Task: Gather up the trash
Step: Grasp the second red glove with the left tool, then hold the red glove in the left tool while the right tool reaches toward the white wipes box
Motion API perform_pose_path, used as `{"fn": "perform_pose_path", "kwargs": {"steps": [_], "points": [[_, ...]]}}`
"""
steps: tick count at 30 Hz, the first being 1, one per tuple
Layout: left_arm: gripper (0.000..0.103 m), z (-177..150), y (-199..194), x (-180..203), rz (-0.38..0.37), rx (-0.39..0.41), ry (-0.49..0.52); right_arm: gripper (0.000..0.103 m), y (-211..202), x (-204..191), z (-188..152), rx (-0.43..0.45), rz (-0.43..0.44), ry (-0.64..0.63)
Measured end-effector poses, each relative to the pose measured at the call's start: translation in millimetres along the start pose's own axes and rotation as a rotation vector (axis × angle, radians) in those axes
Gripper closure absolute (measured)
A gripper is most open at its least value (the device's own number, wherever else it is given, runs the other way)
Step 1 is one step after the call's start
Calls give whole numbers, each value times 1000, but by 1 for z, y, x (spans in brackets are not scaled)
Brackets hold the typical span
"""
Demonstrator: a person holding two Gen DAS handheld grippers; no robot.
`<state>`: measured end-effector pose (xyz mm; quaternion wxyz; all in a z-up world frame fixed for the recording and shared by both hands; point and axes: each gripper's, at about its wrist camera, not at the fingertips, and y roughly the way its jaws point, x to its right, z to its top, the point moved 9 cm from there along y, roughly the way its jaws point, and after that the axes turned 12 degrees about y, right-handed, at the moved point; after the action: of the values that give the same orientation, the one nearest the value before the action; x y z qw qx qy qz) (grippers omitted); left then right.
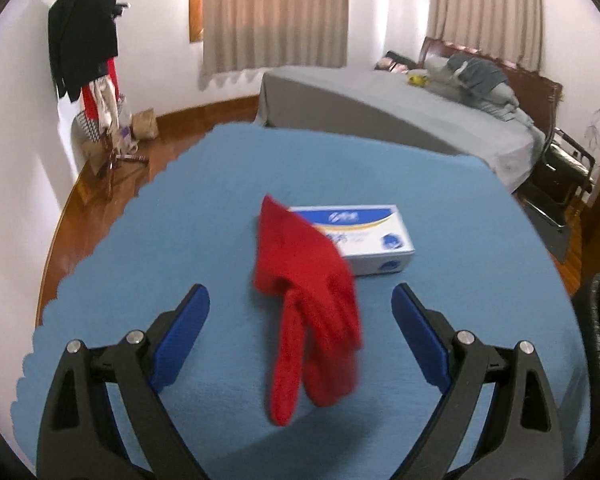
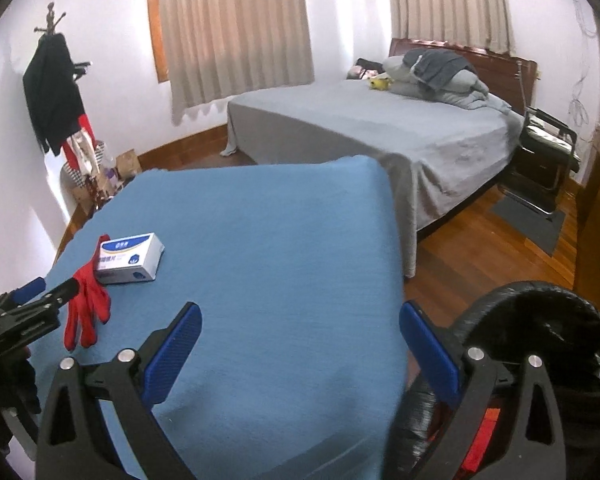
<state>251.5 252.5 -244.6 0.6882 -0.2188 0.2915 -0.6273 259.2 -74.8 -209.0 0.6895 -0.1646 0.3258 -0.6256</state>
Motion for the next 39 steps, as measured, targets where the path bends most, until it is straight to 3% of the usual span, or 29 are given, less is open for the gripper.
{"fn": "perform_pose_path", "kwargs": {"steps": [7, 9, 11, 13, 16, 27, 39], "points": [[31, -10, 31, -9, -29, -81, 1, 6, 15, -14, -9, -33, -3, -30], [41, -13, 40, -9, -50, -109, -1, 6, 18, -16, -10, -39, -4, -37], [61, -17, 47, -8, -85, -139, 3, 6, 21, -18, -11, -46, -6, -43], [67, -20, 48, -7, -84, -142, 13, 6, 23, -19, -12, -50, -6, -44], [94, -20, 48, -2, -114, -133, 34, 6, 27, -24, -14, -58, -5, -52], [96, -10, 28, -19, -64, -63, 20, 6, 61, -60, -13, -104, 29, -64], [96, 1, 11, -67, 25, -28, -25, 10, 134, -115, -5, -194, 47, -128]]}}
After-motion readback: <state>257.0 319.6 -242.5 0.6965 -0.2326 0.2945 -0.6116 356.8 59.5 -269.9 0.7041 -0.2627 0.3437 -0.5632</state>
